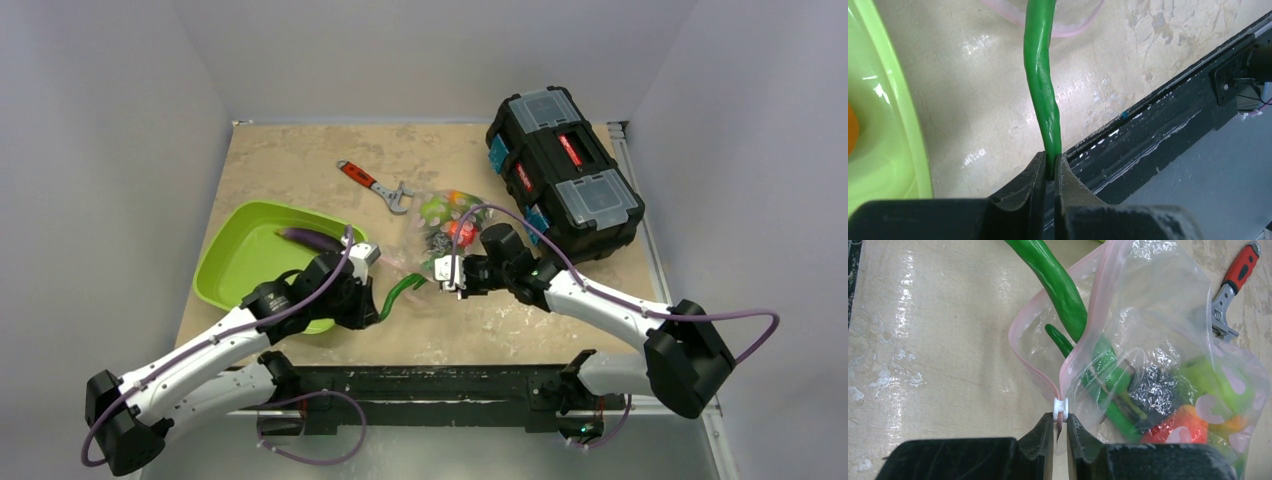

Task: Open the zip-top bag and remove the fake food
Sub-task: Pick up the fake vegetable from the zipper food storage bag.

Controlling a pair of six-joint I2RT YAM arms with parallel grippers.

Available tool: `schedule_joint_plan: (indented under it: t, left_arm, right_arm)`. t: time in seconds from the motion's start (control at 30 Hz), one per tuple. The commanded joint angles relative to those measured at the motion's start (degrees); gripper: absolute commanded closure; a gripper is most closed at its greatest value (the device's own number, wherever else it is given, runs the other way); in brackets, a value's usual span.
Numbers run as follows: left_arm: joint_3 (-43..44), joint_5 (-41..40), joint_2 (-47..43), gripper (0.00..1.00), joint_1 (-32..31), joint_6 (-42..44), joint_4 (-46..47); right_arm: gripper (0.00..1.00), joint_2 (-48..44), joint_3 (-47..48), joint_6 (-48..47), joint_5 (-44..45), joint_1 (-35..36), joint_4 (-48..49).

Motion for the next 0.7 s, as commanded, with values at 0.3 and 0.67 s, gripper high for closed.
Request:
schedule_joint_plan:
  t: [0.3,0.67]
  left_arm:
    - [4.0,-0.3,-7.1,1.0,-0.1,1.4,-12.5]
    - [8.2,-2.9,-13.3,1.0,-0.1,-0.9,-22.7]
  right_arm:
    - [0.96,-1.7,2.4,1.5,0.4,-1.7,1.3]
    - [0.96,-1.6,2.4,1.8,0.5,-2.5,1.4]
